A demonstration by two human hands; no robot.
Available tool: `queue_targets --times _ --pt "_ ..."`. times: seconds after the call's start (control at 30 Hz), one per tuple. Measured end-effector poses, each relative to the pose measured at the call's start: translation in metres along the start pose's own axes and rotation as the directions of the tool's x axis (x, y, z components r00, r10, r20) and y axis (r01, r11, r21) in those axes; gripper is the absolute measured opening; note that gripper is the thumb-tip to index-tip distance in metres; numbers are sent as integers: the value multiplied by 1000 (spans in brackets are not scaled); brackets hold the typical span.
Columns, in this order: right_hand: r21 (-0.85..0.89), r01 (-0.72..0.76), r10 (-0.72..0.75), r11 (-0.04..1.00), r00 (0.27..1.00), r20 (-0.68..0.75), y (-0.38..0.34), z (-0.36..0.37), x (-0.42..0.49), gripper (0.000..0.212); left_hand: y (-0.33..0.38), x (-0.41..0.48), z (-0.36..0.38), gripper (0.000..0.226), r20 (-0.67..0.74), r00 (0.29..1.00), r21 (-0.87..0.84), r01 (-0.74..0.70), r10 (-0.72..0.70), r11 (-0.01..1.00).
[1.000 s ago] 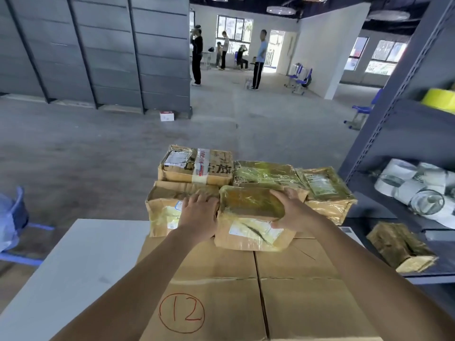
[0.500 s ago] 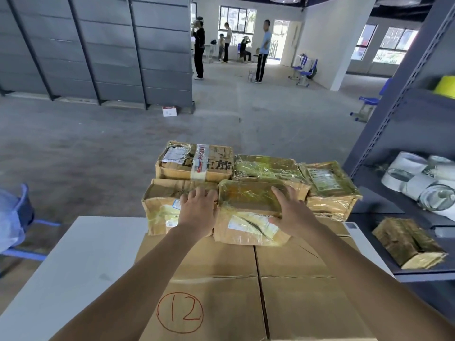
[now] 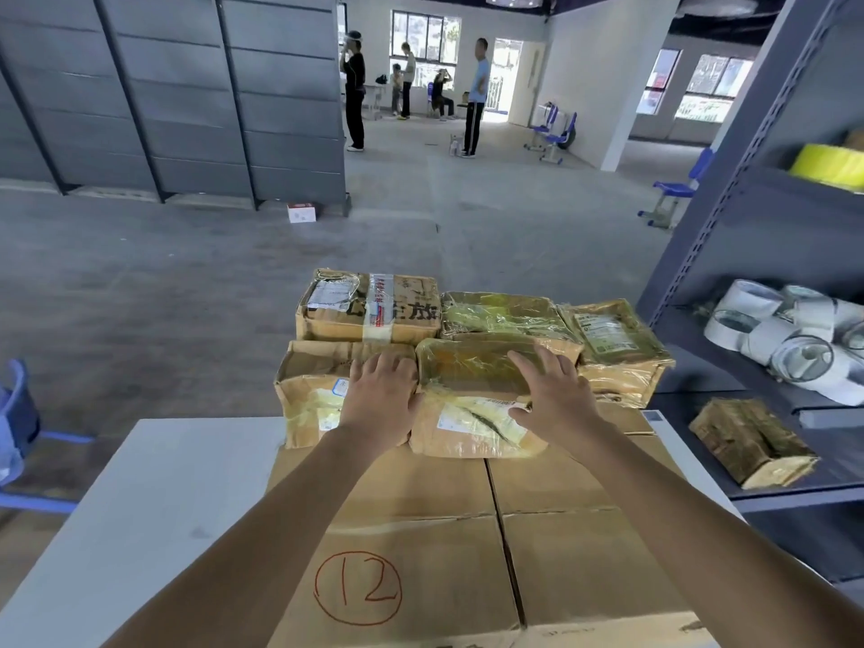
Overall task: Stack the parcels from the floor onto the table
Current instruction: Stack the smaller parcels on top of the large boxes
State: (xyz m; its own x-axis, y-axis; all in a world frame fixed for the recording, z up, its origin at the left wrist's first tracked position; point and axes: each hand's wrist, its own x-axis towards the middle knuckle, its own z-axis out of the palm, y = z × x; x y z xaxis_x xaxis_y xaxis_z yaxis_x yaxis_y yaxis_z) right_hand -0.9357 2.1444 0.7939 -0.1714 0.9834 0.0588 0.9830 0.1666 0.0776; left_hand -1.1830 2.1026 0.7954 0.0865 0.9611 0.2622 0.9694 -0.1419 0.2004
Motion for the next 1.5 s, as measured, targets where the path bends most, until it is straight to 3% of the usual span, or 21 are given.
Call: queue_targets --times 0.23,0.47,0.7,0.87,1.17,1.5 --pt "11 -28 29 1000 997 -67 -17 -13 -29 79 -4 -10 -8 34 -17 1000 -42 -24 23 999" --pt "11 -30 30 999 999 -42 -38 -9 -76 74 0 -52 -14 42 17 1000 -98 -5 7 995" --pt "170 98 -96 981 995 -21 -65 -6 -129 68 8 -125 -34 39 33 992 -113 123 -120 986" --pt "381 233 -228 895 972 -59 -92 -4 -185 69 19 -207 -44 39 65 971 -198 237 -228 951" --pt "542 456 -496 706 864 -81 -181 39 -305 67 1 -373 -42 37 144 866 -143 498 -479 855" --pt "560 473 -617 680 782 87 -277 102 -382 66 -66 -509 -43 39 253 745 -28 644 -618 765"
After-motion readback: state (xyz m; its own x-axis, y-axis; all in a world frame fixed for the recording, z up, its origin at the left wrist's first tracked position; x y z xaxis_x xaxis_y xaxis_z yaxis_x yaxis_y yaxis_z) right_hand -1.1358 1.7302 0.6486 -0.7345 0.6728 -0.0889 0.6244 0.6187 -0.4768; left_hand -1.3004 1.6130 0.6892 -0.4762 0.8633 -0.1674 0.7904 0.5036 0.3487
